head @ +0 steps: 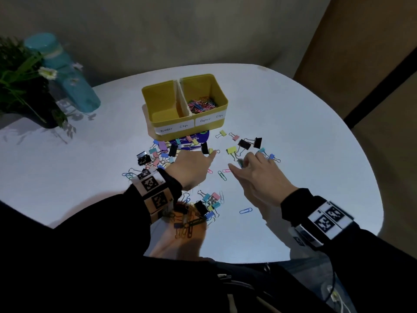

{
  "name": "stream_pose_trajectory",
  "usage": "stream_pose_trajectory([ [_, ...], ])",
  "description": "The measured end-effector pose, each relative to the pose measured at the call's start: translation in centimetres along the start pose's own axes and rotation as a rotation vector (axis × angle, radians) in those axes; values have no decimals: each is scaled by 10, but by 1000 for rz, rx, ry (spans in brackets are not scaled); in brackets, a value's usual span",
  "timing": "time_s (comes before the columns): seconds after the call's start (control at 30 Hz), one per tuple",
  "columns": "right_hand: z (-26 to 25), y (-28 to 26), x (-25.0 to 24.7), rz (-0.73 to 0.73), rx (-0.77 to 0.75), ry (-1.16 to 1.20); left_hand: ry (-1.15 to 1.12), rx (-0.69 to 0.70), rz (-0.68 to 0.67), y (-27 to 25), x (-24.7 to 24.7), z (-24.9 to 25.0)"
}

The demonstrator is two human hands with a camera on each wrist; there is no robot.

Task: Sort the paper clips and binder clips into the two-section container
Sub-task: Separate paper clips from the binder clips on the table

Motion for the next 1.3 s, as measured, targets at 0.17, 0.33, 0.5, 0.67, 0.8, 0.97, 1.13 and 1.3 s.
stream_pose_trajectory([
  [0.17,3,-4,-12,40,26,81,-213,-1,122,9,-7,-5],
  [0.33,30,-18,-11,-190,84,354,-547,82,145,4,2,-16],
  [0.5,14,-14,-1,-250,-8,387,-765,91,16,1,16,-10],
  [0.67,-4,17,-3,-192,-15,443,-837,109,90,-20,3,-19],
  [0.8,-18,37,-15,-126,-78,439,-787,48,32,-47,3,-31],
  [0.97,-39,35,-25,-119,-273,464,-525,-29,-37,-61,22,-18],
  [1.13,-52,35,-18,-112,-283,440,-578,-62,10,-61,36,-13],
  [1.3,-48,36,-14,-135,-251,489,-704,-37,64,-68,36,-21],
])
Point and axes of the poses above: each hand's wrist, its own y-axis towards the middle knuckle, its own x-axis out of the palm, z = x × y, the point moved 5 cm from there along y, towards the middle knuckle, and after that the axes turned 15 degrees about -y, right-handed, at the moved point
